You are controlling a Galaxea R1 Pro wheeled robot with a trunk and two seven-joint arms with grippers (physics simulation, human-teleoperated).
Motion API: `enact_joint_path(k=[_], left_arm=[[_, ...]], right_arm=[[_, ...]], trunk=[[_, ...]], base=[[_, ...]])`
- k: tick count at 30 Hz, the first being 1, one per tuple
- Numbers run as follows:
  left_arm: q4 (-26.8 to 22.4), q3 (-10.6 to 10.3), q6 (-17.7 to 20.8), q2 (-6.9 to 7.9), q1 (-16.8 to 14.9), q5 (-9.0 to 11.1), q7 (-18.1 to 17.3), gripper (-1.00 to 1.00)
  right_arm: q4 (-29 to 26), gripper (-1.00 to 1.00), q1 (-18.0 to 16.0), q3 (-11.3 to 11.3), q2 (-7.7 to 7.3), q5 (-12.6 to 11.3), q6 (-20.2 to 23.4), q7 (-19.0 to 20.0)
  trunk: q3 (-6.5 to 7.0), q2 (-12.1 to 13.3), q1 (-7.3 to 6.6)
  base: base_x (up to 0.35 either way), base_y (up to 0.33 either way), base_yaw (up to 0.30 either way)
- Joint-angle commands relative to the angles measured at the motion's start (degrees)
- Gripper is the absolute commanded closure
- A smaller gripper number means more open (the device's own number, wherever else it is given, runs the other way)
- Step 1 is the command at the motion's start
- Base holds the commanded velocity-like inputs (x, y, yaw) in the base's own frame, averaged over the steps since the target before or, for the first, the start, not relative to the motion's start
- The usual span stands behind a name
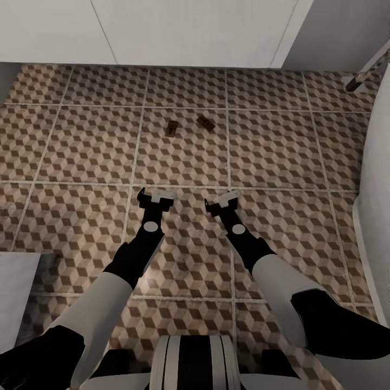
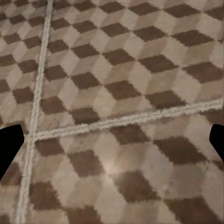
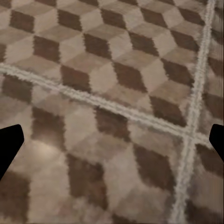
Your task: Take the four mousetraps from the cabinet in the bathroom and place them on the bathroom floor. Make sure all four end up on the same floor surface, and ensure that at least two of them are either under or directly next to the same bathroom sink.
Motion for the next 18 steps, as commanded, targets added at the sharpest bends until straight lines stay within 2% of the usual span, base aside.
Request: enact_joint_path(k=[1, 18], left_arm=[[0.0, -0.2, 0.6, 0.01, 0.0, -0.6, 0.4, -1.0], [0.3, -0.2, 0.7, 0.03, 0.0, -0.6, 0.3, -1.0]], right_arm=[[0.1, -1.0, 0.0, 0.2, 0.0, 0.6, -0.2, -0.6], [0.2, -1.0, 0.0, 0.2, 0.0, 0.6, -0.8, -0.6]], trunk=[[0.2, 0.0, -0.03], [3.97, 0.2, -0.47]], base=[[0.0, 0.0, 0.0], [0.0, 0.0, 0.0]])
